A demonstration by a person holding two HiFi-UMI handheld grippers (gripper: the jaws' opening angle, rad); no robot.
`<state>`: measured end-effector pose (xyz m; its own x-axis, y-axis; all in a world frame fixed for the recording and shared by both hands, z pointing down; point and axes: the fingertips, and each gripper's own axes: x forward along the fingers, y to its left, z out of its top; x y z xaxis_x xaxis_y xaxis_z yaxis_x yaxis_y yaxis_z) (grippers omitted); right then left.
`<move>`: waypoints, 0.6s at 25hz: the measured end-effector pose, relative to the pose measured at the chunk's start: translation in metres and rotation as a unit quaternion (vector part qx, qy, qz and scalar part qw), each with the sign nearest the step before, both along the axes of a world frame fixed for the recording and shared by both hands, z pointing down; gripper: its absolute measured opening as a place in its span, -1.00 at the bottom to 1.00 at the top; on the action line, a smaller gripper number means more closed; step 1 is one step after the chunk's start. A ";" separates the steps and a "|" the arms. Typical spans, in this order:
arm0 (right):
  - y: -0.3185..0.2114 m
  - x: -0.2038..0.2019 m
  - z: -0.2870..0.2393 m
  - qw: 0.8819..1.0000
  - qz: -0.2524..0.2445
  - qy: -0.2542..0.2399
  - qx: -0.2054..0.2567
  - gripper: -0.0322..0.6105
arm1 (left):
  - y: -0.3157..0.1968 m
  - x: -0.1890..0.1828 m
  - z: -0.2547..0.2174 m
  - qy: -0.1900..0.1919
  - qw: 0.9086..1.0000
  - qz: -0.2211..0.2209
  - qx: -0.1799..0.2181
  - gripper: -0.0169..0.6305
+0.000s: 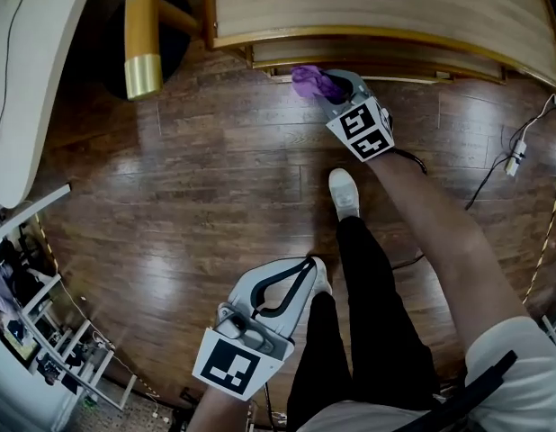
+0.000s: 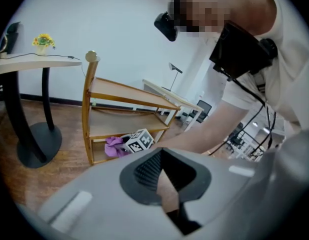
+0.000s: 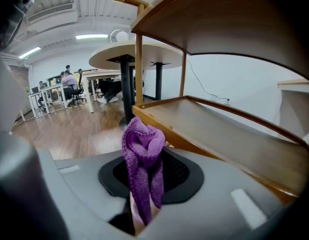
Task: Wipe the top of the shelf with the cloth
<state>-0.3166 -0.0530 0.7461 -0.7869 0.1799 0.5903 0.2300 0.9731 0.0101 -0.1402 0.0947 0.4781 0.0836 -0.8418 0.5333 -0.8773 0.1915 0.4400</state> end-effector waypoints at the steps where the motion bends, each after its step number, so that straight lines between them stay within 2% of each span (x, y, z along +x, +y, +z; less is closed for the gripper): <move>1: -0.011 0.007 0.002 1.000 0.007 0.003 0.003 -0.62 | -0.005 0.002 0.000 0.000 1.000 0.010 -0.001 -0.88; 15: -0.148 0.108 0.007 0.993 0.115 0.033 0.024 -0.62 | -0.078 0.024 -0.003 0.009 0.995 0.096 0.008 -0.88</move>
